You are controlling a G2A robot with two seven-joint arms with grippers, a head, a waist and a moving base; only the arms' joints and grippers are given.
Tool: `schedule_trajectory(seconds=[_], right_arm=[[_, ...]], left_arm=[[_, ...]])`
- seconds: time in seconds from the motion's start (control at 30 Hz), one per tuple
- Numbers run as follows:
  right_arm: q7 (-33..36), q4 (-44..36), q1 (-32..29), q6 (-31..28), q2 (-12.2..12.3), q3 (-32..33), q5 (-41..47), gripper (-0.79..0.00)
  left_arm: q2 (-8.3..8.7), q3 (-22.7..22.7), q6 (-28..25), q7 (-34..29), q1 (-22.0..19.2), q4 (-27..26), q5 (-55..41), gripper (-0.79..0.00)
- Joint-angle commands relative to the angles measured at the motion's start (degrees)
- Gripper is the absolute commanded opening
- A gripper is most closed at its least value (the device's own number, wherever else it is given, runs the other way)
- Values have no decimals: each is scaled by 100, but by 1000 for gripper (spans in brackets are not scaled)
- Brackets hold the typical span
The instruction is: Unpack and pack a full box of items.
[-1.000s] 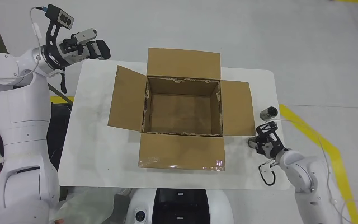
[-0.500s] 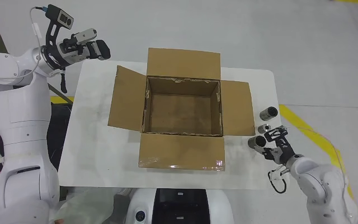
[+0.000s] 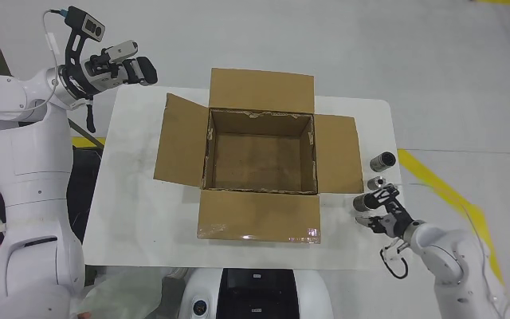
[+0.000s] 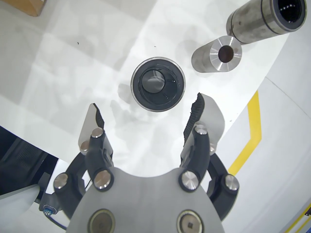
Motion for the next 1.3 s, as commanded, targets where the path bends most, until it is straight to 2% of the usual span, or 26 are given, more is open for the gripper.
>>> schedule_trajectory(seconds=[0.0,0.4,0.6,0.7,0.77,1.03,1.13,1.17,1.27], right_arm=[[-4,53,61,7,5,-22,72,-99],[76,418,529,107,37,-293,180,-120],[121,646,705,221,50,-371,278,-169],[133,715,749,207,60,-399,318,-265],[142,734,760,201,69,-410,324,-400],[141,731,775,219,106,-394,353,-597],[72,617,672,138,127,-286,456,-720],[73,566,626,106,137,-237,476,-785],[64,417,493,59,162,-121,502,-785]], left_arm=[[0,0,0,0,0,0,0,0],[0,0,0,0,0,0,0,0],[0,0,0,0,0,0,0,0],[0,0,0,0,0,0,0,0],[0,0,0,0,0,0,0,0],[0,0,0,0,0,0,0,0],[0,0,0,0,0,0,0,0],[0,0,0,0,0,0,0,0],[0,0,0,0,0,0,0,0]])
